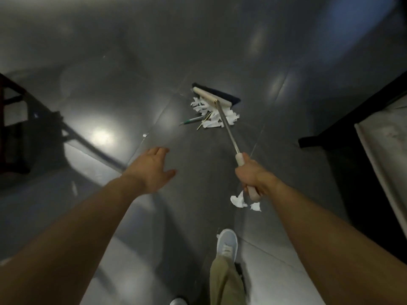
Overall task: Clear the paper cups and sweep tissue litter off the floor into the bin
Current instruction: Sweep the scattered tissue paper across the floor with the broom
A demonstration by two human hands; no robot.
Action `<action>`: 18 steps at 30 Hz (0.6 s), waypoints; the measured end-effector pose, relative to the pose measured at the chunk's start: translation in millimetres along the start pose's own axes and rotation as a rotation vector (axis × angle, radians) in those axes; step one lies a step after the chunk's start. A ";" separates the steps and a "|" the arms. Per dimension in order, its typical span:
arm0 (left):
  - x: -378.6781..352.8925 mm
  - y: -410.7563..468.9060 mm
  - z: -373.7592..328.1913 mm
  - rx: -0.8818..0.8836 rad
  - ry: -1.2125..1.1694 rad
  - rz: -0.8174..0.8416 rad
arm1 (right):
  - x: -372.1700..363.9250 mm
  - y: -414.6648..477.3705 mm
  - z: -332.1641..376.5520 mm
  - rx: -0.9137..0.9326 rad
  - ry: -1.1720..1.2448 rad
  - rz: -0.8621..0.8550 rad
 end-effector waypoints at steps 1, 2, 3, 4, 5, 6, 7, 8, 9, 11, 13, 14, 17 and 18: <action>-7.4 -12.3 8.7 0.005 0.000 0.001 | -14.2 -10.1 -7.0 0.001 -0.028 0.009; -14.7 -24.6 16.1 0.010 -0.002 0.002 | -27.9 -19.9 -15.8 -0.006 -0.041 0.012; -21.3 -36.5 22.0 0.013 -0.004 0.004 | -40.5 -30.3 -25.9 -0.017 -0.042 0.012; -27.7 -48.3 25.9 0.012 -0.005 0.000 | -52.1 -40.5 -36.3 -0.028 -0.031 0.013; -33.3 -59.5 28.4 0.011 -0.001 -0.007 | -61.5 -48.0 -47.3 -0.031 -0.022 0.004; -38.9 -70.1 29.6 0.006 0.004 -0.012 | -69.5 -55.7 -58.7 -0.032 -0.021 -0.003; -44.9 -80.6 30.0 0.002 0.003 -0.013 | -77.2 -64.0 -70.7 -0.032 -0.032 -0.003; -51.0 -90.5 29.7 -0.001 -0.002 -0.010 | -83.3 -74.9 -81.4 -0.025 -0.048 -0.005; -57.2 -100.0 28.5 -0.003 -0.006 -0.003 | -88.1 -86.6 -93.8 -0.010 -0.061 -0.010; -68.4 -118.6 23.7 -0.011 -0.009 0.015 | -95.2 -119.5 -121.9 -0.009 -0.026 -0.015; -75.9 -133.2 18.5 -0.026 -0.002 0.030 | -94.5 -153.9 -153.3 -0.049 0.064 -0.029; -77.4 -138.6 16.8 -0.028 0.000 0.030 | -91.0 -170.1 -166.0 -0.090 0.113 -0.035; -75.2 -149.4 16.3 -0.005 -0.018 0.010 | -71.8 -183.9 -171.5 -0.031 0.103 -0.071; -74.1 -152.0 16.1 0.011 -0.032 0.004 | -65.8 -179.8 -165.2 0.020 0.053 -0.076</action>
Point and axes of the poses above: each hand's wrist, its own y-axis towards the middle knuckle, its own x-axis out of the back of the hand, z = x × y, the point moved 9 cm from there along y, towards the middle knuckle, and after that the axes turned 6 degrees about y, right-handed, at the moved point
